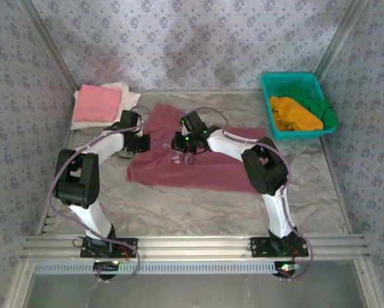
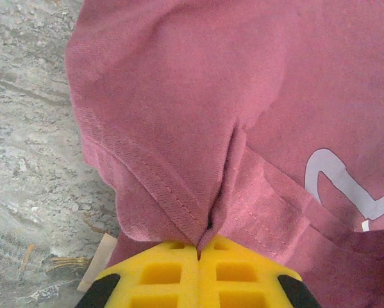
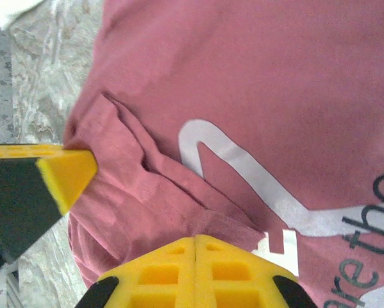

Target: Fold and stack the t-shirts

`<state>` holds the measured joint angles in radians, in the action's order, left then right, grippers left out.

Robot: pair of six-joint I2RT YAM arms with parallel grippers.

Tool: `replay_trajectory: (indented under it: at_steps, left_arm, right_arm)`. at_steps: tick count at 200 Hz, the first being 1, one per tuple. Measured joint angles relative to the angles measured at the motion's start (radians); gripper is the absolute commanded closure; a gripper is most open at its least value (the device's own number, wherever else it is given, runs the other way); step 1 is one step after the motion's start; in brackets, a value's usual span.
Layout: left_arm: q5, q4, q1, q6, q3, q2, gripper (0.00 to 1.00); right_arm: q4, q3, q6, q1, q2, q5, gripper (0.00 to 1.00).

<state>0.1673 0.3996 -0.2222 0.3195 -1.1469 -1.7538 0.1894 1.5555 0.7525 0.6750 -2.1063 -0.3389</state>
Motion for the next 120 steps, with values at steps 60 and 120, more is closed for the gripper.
replay_trajectory:
  at_steps: [60, 120]
  left_arm:
    - [-0.019, 0.001, 0.009, 0.002, 0.003, 0.000, 0.56]
    - [-0.064, 0.000, 0.015, 0.016, 0.047, 0.018, 0.52]
  right_arm:
    - [-0.008, 0.047, -0.106, -0.014, 0.006, 0.022, 1.00]
    - [0.006, 0.027, -0.144, -0.019, 0.005, 0.073, 1.00]
